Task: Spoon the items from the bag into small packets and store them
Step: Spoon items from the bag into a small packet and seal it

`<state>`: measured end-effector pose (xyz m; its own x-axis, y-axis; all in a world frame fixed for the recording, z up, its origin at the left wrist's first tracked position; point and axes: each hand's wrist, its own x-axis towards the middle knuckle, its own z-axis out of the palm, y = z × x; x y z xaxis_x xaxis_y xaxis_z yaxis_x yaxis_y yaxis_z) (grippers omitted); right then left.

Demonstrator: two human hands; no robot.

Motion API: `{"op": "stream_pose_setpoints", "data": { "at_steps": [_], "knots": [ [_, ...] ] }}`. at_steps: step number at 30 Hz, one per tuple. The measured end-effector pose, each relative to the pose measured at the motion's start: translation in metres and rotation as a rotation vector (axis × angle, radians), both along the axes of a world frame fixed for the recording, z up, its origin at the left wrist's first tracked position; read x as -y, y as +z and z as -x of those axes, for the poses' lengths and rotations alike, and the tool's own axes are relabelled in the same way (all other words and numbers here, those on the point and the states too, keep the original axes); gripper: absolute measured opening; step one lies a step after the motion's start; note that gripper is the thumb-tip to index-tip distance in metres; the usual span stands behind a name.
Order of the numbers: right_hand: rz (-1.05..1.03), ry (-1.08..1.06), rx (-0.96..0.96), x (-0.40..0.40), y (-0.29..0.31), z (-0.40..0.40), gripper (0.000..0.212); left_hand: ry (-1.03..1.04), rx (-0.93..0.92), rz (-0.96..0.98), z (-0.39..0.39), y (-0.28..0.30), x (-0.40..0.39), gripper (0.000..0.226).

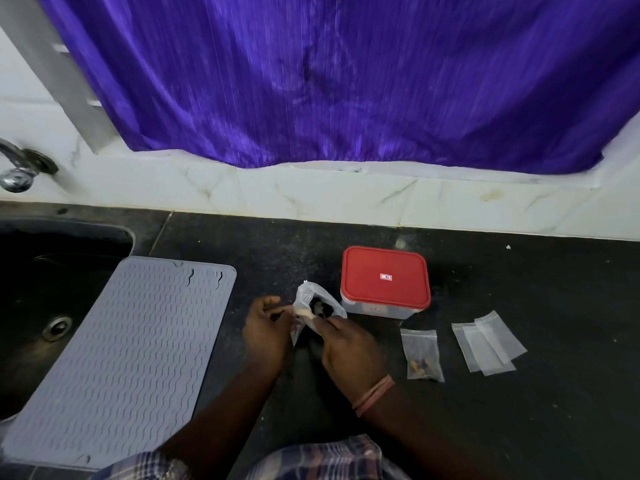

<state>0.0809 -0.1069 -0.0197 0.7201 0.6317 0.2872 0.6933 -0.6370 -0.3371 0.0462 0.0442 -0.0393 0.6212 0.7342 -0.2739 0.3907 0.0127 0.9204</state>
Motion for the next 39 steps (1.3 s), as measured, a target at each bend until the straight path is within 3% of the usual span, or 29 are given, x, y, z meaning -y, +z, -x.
{"op": "stream_pose_setpoints", "data": {
  "at_steps": [4,8,10,19,23,26,28,29,32,36,39],
  "knots": [
    [-0.143,-0.007,-0.015,0.002,-0.003,-0.005,0.042,0.057,-0.023,0.107,-0.004,0.003,-0.002,0.020],
    [-0.466,-0.319,-0.309,0.014,0.001,-0.013,0.028,0.077,-0.019,0.147,0.000,0.005,-0.002,0.019],
    [-0.506,-0.442,-0.408,0.017,0.001,-0.019,0.020,0.075,-0.029,0.141,0.002,0.009,-0.001,0.019],
    [-0.189,-0.455,-0.582,-0.009,-0.024,-0.016,0.017,-0.039,-0.036,0.038,0.012,0.019,0.007,0.020],
    [-0.047,-0.363,-0.440,-0.005,-0.026,-0.019,0.024,-0.097,-0.016,0.014,0.016,0.024,0.006,0.018],
    [0.166,-0.361,-0.177,-0.004,-0.016,-0.021,0.027,-0.139,-0.023,-0.018,0.017,0.028,0.006,0.015],
    [0.085,-0.317,-0.095,-0.006,-0.004,-0.019,0.024,-0.191,-0.019,-0.041,0.014,0.031,0.003,0.013],
    [-0.019,-0.237,-0.159,-0.006,0.002,-0.019,0.033,-0.224,-0.012,-0.042,0.012,0.035,0.000,0.013],
    [-0.305,0.046,-0.644,-0.004,0.021,-0.025,0.057,-0.362,0.028,-0.028,0.005,0.054,-0.011,0.013],
    [-0.490,0.009,-0.788,0.001,0.047,-0.023,0.030,-0.533,0.091,0.054,0.004,0.084,-0.021,0.017],
    [-0.648,-0.064,-0.780,0.004,0.062,-0.023,0.015,-0.487,0.169,0.172,0.006,0.093,-0.022,0.023]
  ]
}}
